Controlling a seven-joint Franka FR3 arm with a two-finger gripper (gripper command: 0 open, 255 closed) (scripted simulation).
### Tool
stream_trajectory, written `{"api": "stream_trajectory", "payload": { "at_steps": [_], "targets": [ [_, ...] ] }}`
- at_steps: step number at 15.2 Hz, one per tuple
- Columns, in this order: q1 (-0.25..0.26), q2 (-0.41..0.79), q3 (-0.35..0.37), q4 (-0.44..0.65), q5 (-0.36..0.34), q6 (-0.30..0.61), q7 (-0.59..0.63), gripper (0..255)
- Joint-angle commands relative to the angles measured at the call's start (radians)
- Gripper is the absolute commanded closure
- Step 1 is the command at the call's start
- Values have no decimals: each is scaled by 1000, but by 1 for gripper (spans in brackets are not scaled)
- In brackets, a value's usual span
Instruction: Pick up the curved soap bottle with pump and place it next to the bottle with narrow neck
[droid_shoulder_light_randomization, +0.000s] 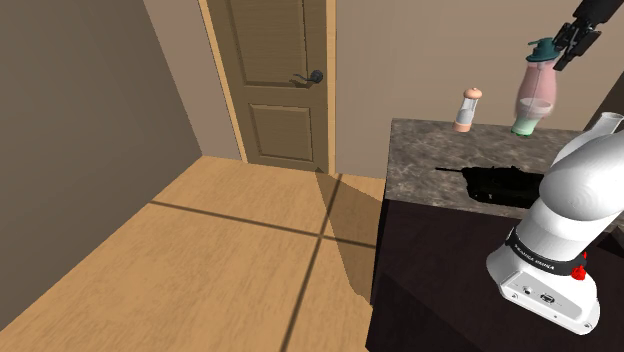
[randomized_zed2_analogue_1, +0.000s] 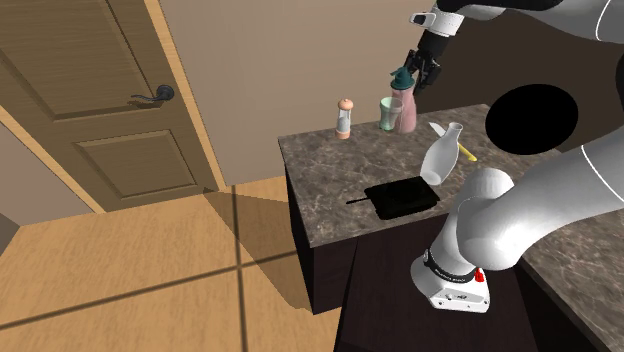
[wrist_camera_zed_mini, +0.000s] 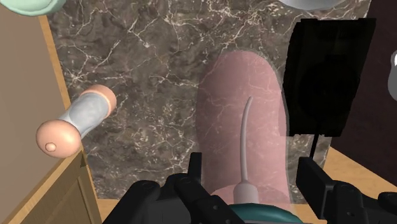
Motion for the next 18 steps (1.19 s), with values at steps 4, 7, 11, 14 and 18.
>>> {"api": "stream_trajectory", "payload": {
  "at_steps": [4, 7, 11, 14, 18],
  "targets": [
    [-7, -6, -14, -71, -11, 67, -6, 255],
    [-8, -5, -26, -108, -15, 106, -11, 255],
    [-8, 0, -44, -155, -20, 158, -20, 255],
    [-7, 6, -59, -189, -23, 198, -27, 255],
    [-2, 18, -83, -231, -25, 252, -39, 255]
  ]
}}
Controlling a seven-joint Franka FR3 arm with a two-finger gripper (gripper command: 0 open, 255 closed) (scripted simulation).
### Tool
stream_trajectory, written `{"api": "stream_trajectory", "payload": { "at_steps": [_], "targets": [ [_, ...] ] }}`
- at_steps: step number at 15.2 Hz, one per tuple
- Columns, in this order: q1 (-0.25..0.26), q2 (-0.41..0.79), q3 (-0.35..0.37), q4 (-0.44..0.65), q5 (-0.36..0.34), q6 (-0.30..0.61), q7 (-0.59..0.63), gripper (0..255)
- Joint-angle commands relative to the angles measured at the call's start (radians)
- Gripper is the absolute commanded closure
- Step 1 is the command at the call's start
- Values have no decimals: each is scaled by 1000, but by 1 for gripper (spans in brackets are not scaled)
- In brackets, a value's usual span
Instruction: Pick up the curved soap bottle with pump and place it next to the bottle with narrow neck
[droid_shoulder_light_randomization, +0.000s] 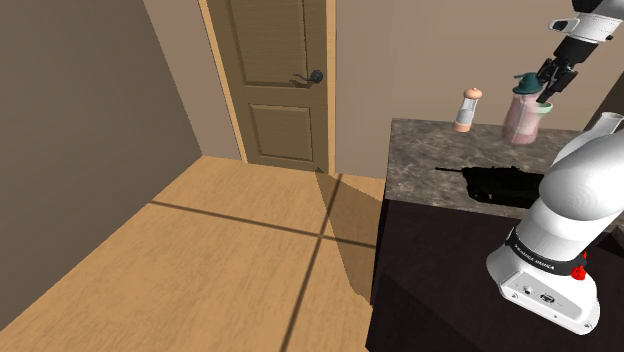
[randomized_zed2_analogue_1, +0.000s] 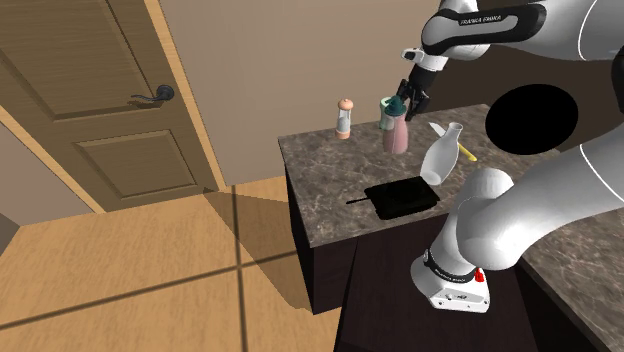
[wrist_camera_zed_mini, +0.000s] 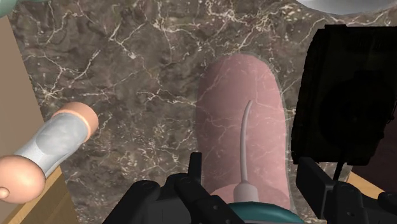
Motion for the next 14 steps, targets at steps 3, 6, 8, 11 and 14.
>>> {"api": "stream_trajectory", "payload": {
  "at_steps": [3, 6, 8, 11, 14],
  "targets": [
    [8, 16, -28, -41, 0, 58, -15, 255],
    [16, 31, -50, -69, 3, 99, -26, 255],
    [23, 43, -66, -86, 6, 128, -35, 255],
    [36, 62, -92, -111, 12, 170, -50, 255],
    [53, 85, -122, -134, 22, 214, -66, 255]
  ]
}}
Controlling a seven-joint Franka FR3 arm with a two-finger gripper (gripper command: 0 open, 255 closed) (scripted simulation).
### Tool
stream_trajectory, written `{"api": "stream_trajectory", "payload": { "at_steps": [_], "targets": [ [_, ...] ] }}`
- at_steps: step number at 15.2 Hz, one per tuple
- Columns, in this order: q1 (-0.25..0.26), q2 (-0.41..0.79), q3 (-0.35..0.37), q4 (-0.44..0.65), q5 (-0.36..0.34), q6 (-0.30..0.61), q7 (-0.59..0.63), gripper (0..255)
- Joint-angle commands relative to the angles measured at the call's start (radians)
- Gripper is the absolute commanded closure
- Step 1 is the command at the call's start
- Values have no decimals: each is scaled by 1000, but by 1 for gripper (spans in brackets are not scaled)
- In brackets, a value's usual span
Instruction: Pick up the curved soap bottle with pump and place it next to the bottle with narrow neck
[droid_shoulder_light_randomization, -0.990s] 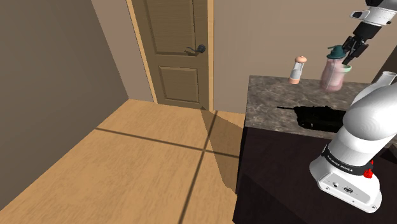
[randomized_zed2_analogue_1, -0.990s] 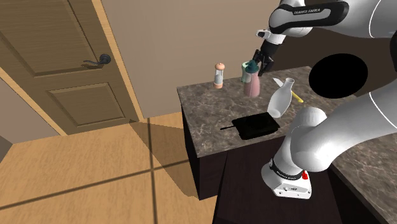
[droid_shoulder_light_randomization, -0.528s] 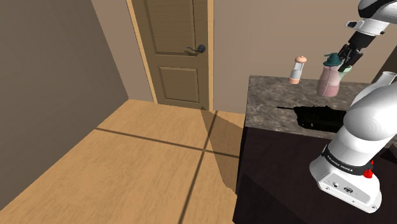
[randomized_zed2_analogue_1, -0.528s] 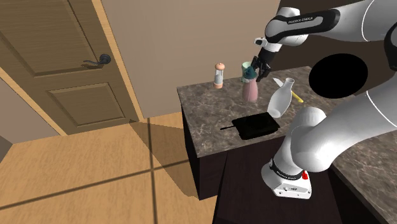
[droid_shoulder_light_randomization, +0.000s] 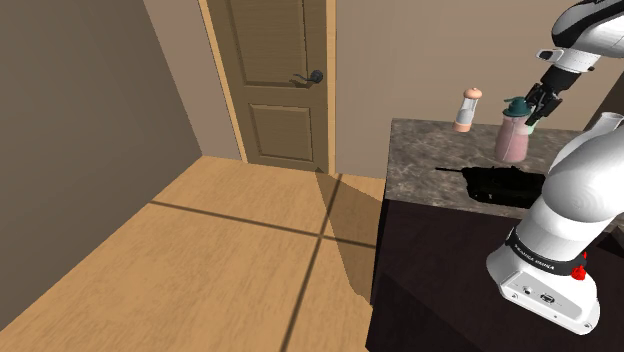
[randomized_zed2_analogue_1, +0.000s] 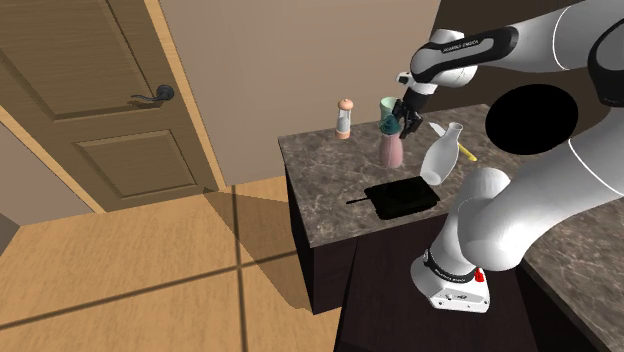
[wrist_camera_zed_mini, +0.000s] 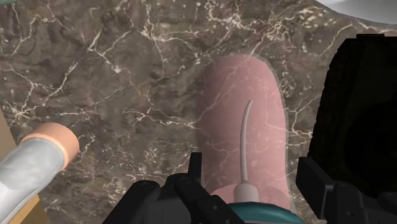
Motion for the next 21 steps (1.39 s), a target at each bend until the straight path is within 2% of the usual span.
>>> {"api": "stream_trajectory", "payload": {
  "at_steps": [1, 10, 11, 16, 20, 21],
  "targets": [
    [10, 12, -16, -16, 6, 28, -9, 255],
    [20, 24, -31, -26, 12, 48, -18, 255],
    [20, 24, -31, -26, 12, 48, -18, 0],
    [20, 24, -31, -26, 12, 48, -18, 0],
    [-35, -41, 40, 56, -19, -92, 12, 0],
    [-35, -41, 40, 56, -19, -92, 11, 0]
  ]
}}
